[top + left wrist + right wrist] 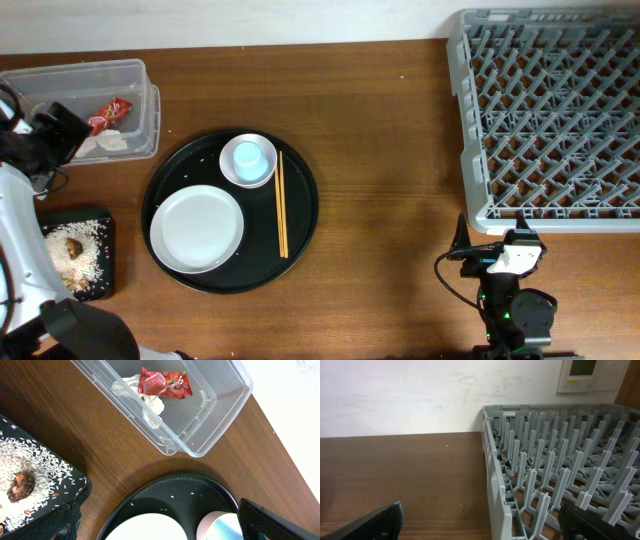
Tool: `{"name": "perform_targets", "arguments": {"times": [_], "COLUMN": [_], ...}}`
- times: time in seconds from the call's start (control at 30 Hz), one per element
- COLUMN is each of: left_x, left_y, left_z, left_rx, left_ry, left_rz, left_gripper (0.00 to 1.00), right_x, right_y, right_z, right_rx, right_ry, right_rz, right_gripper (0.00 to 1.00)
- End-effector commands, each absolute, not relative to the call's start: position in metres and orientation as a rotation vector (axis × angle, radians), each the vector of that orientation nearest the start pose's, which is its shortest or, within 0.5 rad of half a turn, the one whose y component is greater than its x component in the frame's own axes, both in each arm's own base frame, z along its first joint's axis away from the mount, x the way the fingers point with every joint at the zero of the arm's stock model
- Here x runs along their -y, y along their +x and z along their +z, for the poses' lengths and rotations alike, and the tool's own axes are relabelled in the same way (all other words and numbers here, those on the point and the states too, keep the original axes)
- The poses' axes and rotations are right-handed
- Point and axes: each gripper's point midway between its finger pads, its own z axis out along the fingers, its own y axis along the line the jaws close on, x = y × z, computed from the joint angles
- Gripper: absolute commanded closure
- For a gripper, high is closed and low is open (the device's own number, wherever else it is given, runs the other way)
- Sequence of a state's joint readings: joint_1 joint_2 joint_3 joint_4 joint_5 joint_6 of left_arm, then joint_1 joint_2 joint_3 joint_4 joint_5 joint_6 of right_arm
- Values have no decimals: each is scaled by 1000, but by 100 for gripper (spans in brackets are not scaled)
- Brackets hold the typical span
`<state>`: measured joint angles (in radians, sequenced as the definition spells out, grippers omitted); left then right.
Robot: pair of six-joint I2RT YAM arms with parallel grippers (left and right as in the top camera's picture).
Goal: Sort waste into correct bins and load items into the dishwasher rack
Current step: 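Move the right gripper over the light-blue cup on the tray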
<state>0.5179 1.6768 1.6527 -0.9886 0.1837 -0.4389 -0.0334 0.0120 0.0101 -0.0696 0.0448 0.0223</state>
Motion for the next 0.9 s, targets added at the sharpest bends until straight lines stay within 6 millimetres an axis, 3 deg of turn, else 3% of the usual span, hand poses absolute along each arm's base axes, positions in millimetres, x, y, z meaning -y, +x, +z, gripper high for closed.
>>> {"name": "perform_targets", "arguments": {"times": [0.0, 0.13, 0.23, 0.4, 0.57, 0.77, 0.87], "left_x": [-183, -183, -183, -183, -183, -183, -183], "left_y": [382, 382, 382, 382, 382, 382, 382], "left_z": [224, 224, 224, 224, 224, 224, 224], "left_rx": [-2306, -2306, -2306, -2306, -2306, -2306, -2306], "left_ry": [-1143, -1143, -1143, -1144, -1143, -1143, -1143], "left_rz": [-215, -215, -215, -215, -215, -215, -215], "left_gripper": [1, 1, 1, 1, 1, 1, 1], "right_x": [7, -53, -92, -95, -96, -90, -90], "right_y": [246, 237, 218, 213, 198, 171, 170], "right_z": [161, 185, 183, 212, 261, 345, 378], "right_rx": [-1625, -1564, -1639, -1529, -1350, -1170, -1180], "right_ry": [129, 189, 178, 156, 128, 25, -32], "right_rz": [85, 717, 1089, 1159, 1275, 1192, 1086], "right_gripper": [2, 2, 2, 2, 2, 2, 2]}}
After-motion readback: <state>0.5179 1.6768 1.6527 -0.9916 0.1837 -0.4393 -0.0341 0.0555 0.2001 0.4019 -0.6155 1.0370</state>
